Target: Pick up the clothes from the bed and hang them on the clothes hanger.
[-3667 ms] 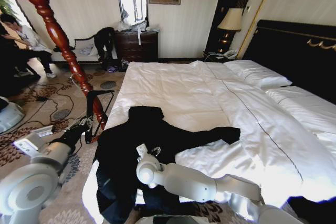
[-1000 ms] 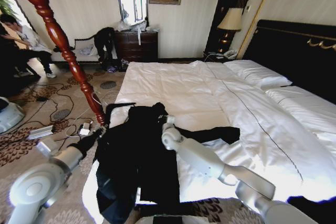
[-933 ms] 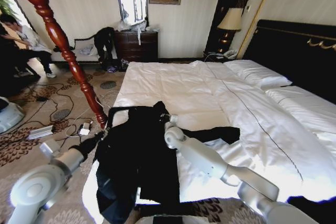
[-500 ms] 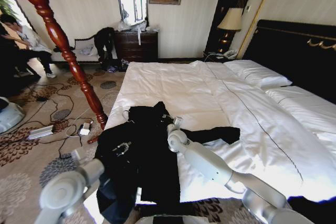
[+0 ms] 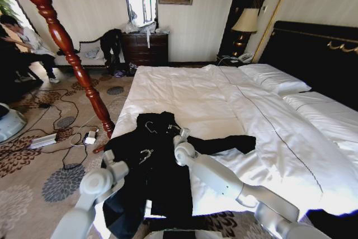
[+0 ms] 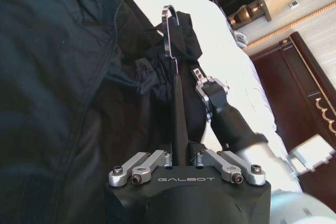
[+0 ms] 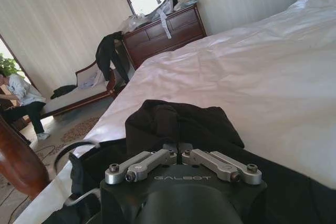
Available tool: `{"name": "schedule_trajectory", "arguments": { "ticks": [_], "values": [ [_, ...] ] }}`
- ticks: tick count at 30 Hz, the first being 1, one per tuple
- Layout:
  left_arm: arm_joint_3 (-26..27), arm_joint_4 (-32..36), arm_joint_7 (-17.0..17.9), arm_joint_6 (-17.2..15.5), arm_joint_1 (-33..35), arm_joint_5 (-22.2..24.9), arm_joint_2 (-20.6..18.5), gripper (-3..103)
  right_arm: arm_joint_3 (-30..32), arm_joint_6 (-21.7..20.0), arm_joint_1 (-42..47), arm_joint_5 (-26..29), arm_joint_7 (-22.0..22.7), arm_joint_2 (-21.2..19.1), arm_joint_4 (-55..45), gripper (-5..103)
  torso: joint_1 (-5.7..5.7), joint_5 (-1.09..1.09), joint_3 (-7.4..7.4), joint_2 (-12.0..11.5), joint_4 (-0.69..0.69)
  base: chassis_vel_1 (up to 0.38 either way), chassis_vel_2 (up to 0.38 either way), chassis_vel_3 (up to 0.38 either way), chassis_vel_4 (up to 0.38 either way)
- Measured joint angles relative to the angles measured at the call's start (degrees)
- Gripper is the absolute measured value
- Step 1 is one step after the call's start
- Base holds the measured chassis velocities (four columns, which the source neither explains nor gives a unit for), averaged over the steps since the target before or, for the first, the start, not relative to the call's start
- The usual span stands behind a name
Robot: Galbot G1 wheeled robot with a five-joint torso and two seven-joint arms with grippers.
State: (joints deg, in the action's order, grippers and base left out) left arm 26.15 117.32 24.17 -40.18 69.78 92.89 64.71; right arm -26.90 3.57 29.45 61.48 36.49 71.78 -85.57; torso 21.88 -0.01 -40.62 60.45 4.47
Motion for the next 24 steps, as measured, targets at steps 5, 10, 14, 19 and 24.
{"name": "schedule_trajectory", "arguments": {
  "ticks": [5, 10, 14, 19, 24],
  "values": [
    [-3.33, -5.17, -1.95, -0.68, -5.59, -1.13, -1.30, 16, -0.41, 0.03, 0.07, 0.39, -0.02, 0.63, 0.12, 0, 0.00, 0.00, 0.00, 0.00, 0.00, 0.000, 0.000, 0.000, 0.000],
    [-6.84, -9.80, -4.86, -1.48, -9.43, -2.86, -2.22, 16, -0.53, 0.03, 0.69, 0.55, 0.02, 0.94, 0.09, 0, 0.00, 0.00, 0.00, 0.00, -0.01, 0.000, 0.000, 0.000, 0.000],
    [-9.17, -12.41, -8.16, -2.03, -11.02, -5.02, -2.48, 16, -0.34, 0.04, 1.37, 0.52, 0.20, 1.04, -0.27, 0, 0.00, 0.00, 0.00, 0.00, 0.00, 0.000, 0.000, 0.000, 0.000],
    [-10.17, -13.26, -13.22, -2.14, -11.48, -7.64, -2.88, 16, -0.02, 0.08, 2.04, 1.43, 1.16, 0.83, -2.86, 0, 0.00, 0.00, 0.00, 0.00, 0.00, 0.000, 0.000, 0.000, 0.000],
    [-9.00, -12.37, -18.23, -2.16, -10.62, -6.42, -3.30, 16, 0.11, 0.62, 2.39, 3.04, 1.48, 0.82, -5.82, 0, 0.00, 0.01, 0.00, 0.00, -0.02, 0.000, 0.000, 0.000, 0.000]
  ]
}}
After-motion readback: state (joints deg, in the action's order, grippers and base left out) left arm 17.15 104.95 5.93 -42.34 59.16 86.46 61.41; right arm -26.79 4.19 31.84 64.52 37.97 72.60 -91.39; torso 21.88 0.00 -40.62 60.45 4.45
